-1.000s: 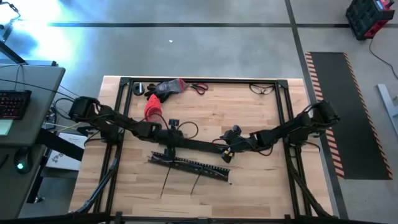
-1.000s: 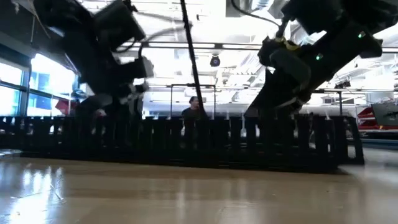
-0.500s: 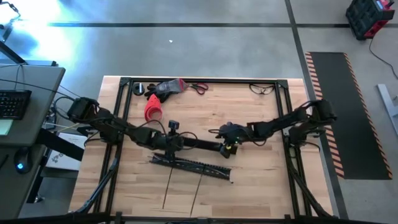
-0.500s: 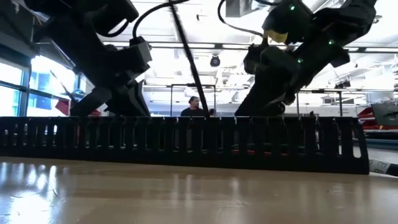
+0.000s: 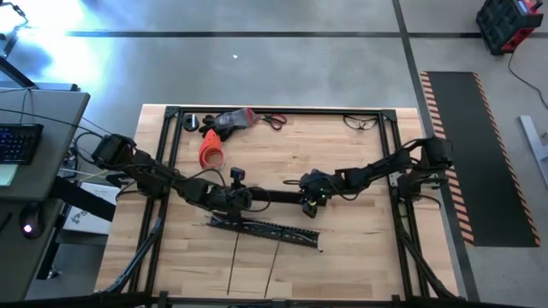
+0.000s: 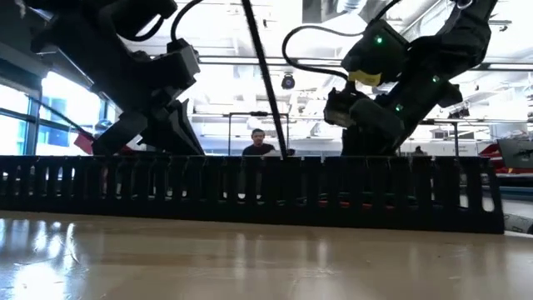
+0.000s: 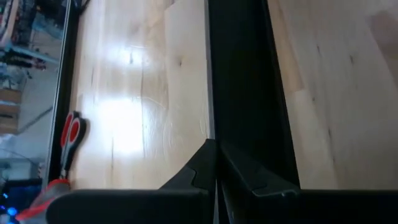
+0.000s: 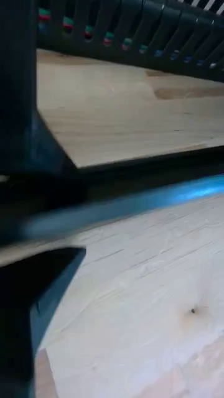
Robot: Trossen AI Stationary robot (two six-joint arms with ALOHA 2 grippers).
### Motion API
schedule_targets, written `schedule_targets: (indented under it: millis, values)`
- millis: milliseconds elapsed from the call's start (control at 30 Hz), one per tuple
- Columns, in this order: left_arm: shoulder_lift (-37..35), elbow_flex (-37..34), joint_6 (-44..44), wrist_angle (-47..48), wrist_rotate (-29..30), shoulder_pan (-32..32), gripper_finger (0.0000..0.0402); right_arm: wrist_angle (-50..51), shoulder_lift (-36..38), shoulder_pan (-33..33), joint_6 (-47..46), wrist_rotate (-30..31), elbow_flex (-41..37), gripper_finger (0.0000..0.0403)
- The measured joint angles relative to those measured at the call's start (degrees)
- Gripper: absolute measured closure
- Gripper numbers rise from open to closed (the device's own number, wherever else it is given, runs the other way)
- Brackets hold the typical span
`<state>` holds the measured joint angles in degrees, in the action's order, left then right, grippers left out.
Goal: Ziptie cables
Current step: Close the cable duct
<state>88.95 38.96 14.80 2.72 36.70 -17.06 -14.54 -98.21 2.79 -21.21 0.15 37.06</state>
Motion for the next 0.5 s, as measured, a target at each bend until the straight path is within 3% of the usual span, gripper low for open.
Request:
schedule_targets:
  millis: [133,367,500]
  values:
    - [-0.2,0.6,-3.3,-0.9,-0.2,0.0,0.0398,1.1,0.1,0.9,2.2,3.2,0.6,0.0356]
    - [-6.1,4.6,-4.3,0.6,0.2,0.6,0.0347,15.0,0.1,4.3,10.4,22.9,8.6,0.0358]
    - [-11.7,4.9,-10.5,2.1,-0.6,2.7,0.0319,21.3,0.1,6.5,15.2,33.3,12.7,0.0358]
